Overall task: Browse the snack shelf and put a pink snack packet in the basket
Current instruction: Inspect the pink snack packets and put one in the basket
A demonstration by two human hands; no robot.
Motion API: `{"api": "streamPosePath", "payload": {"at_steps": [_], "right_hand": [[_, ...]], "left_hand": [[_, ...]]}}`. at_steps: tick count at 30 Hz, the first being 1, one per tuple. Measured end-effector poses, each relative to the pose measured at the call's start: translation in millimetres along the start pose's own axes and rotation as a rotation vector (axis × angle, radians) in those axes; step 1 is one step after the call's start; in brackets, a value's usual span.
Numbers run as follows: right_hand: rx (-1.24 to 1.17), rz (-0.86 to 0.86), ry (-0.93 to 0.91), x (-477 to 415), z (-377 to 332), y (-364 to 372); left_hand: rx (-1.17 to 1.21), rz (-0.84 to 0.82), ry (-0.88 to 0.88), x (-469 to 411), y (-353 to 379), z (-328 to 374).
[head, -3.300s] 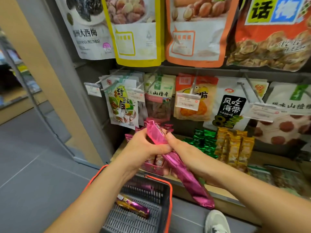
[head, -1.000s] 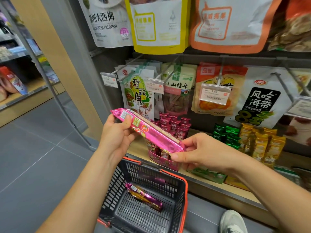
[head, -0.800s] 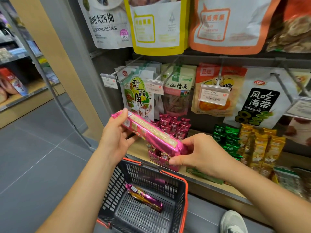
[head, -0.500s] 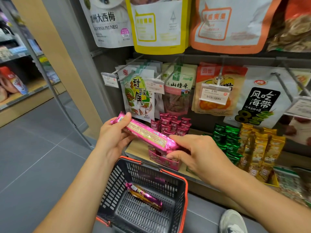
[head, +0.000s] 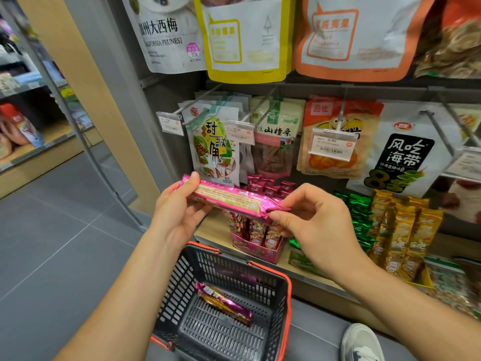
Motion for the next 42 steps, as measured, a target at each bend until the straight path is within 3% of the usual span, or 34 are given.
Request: {"api": "streamPosePath", "payload": {"at_steps": [4,7,11,15,21,28,34,37,42], "right_hand": [[0.387,-0.005,-0.267,3,-12,1],[0.579,-0.149,-0.373,7,-11,12],[0.460,-0.303,-0.102,1,6,17],[0.080,-0.445,0.239,-3,19,18],[0.082,-0.450,0.305,-6,19,16],[0.427,-0.311,0.246,-15,30,7],[0.810,-0.154,0.122,-19,31,5],[0.973,-0.193,0.104,-21,38,9],[1.083,-0.422,0.148,-20,50,23]], "left_hand": [[-0.230,-0.134,-0.013,2,4,3],[-0.290,-0.172,0.015,-1,3,4],[-0.191,-0.155,0.069,-3,3,10],[-0.078,-0.165,0.112,-5,5,17],[-0.051,-0.121,0.110,-5,3,15],[-0.034,-0.236,0.121,2,18,16],[-0.534,-0.240,0.248,0,16,21],[-0.568,-0.293,0.262,1,16,29],[-0.627,-0.390,0.377,13,26,38]]}}
Point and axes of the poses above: each hand's wrist, its own x-axis away from the middle knuckle, its own y-axis out of the palm, z = x × y, the point moved 7 cm from there along -x, towards the middle knuckle, and after that the axes turned 15 degrees about y, right-handed, at the moved point
